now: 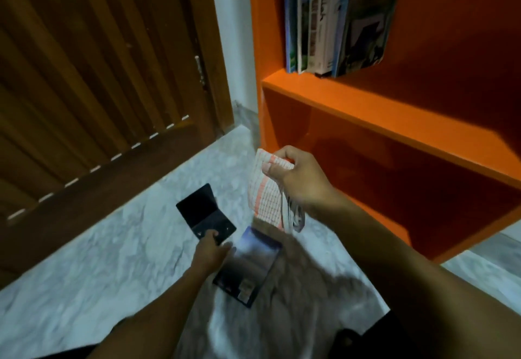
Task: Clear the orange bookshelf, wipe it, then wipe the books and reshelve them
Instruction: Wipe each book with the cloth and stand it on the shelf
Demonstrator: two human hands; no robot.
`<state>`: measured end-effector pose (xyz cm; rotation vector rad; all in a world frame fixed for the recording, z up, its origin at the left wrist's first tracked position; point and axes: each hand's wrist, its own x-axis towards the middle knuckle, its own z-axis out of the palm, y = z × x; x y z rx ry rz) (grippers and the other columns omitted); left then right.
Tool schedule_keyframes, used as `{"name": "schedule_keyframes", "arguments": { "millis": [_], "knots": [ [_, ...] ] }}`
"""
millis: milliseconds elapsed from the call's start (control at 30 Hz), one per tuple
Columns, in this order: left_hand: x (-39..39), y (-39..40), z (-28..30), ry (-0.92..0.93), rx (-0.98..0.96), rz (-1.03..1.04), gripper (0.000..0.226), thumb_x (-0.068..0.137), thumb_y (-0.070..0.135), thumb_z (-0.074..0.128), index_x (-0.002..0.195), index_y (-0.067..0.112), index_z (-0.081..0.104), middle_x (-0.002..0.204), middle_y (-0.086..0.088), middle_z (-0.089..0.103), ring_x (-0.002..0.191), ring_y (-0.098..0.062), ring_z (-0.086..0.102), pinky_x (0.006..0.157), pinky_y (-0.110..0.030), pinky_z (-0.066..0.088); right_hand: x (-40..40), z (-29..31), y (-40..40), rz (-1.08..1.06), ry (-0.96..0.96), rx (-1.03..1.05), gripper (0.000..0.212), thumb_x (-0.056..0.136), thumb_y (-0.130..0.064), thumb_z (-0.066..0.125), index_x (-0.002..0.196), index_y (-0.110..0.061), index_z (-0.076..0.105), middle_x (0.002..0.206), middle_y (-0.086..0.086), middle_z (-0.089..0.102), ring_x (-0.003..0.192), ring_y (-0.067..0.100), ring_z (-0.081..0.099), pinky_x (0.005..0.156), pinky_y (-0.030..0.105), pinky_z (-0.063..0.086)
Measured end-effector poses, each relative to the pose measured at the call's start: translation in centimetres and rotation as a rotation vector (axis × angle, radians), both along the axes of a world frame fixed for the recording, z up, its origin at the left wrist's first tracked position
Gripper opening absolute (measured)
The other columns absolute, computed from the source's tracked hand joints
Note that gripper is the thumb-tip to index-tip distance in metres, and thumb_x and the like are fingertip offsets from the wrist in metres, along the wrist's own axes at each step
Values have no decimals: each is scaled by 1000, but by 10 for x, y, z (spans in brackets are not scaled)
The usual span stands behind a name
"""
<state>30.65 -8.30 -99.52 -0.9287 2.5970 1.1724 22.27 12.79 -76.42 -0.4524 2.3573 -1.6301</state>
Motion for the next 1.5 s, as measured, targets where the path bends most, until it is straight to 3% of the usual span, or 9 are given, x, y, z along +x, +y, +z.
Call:
{"name": "schedule_keyframes", "arguments": {
  "millis": [133, 433, 600, 733, 933, 1067, 1200, 1333, 1500],
  "knots": [
    [22, 11, -56, -196, 73, 22, 61, 88, 46, 66, 133, 11, 44, 122, -16, 60, 105, -32, 62, 88, -44, 55, -7, -12, -11, 9, 33, 43, 16, 94, -27, 66, 92, -11, 62, 85, 22, 67, 67, 29, 60, 59, 36, 45],
    [29, 53, -99, -450, -152, 70, 93, 79, 50, 75, 149, 15, 25, 139, -14, 42, 124, -35, 46, 99, -47, 43, -18, -29, -11, 34, 148, 112, 15, 91, -27, 67, 89, -13, 63, 74, 2, 63, 66, 16, 58, 59, 34, 44],
    [18, 55, -98, -401, -168, 117, 56, 92, 38, 61, 138, 11, 42, 129, -15, 53, 119, -33, 53, 98, -45, 46, -19, -26, -9, 25, 162, 138, 15, 92, -29, 67, 90, -15, 63, 79, 5, 66, 70, 19, 61, 61, 39, 48],
    [10, 46, -89, -251, 27, 138, 29, 100, 18, 48, 127, 7, 48, 109, -16, 62, 97, -31, 63, 77, -39, 54, -17, -18, -8, 20, 158, 130, 15, 93, -29, 66, 92, -15, 63, 83, 9, 68, 73, 25, 65, 64, 45, 52],
    [-6, 10, -33, -106, 152, -23, 5, 96, 8, 49, 97, 9, 54, 96, -14, 60, 87, -32, 63, 71, -44, 59, -19, -13, -8, -61, -124, -40, 11, 94, -22, 65, 103, -16, 63, 97, 15, 69, 90, 31, 68, 76, 47, 56],
    [-12, -16, 27, 19, 217, 45, 21, 95, 5, 54, 80, 16, 44, 76, -11, 47, 67, -21, 46, 57, -32, 40, -21, -10, -13, -176, -468, -287, 11, 95, -2, 60, 102, -6, 66, 108, 22, 70, 97, 40, 68, 89, 57, 54],
    [-14, -41, 108, 140, 328, 137, 24, 102, 10, 52, 81, 19, 43, 73, -13, 52, 55, -22, 50, 51, -28, 46, -19, -15, -19, -309, -559, -375, 11, 95, 1, 54, 98, 3, 64, 107, 27, 67, 96, 41, 67, 92, 57, 50],
    [-8, -54, 191, 245, 402, 164, 22, 103, 12, 52, 84, 20, 44, 73, -11, 58, 56, -23, 54, 57, -32, 51, -10, -15, -23, -413, -558, -421, 22, 102, -3, 41, 87, 3, 57, 95, 25, 65, 71, 32, 66, 65, 42, 57],
    [14, -42, 256, 319, 436, 154, 14, 103, 14, 53, 90, 16, 48, 80, -9, 63, 66, -21, 57, 66, -37, 54, 15, -15, -41, -352, -681, -521, 32, 107, -18, 38, 94, 6, 55, 89, 30, 65, 96, 53, 64, 92, 72, 44]
  ]
}}
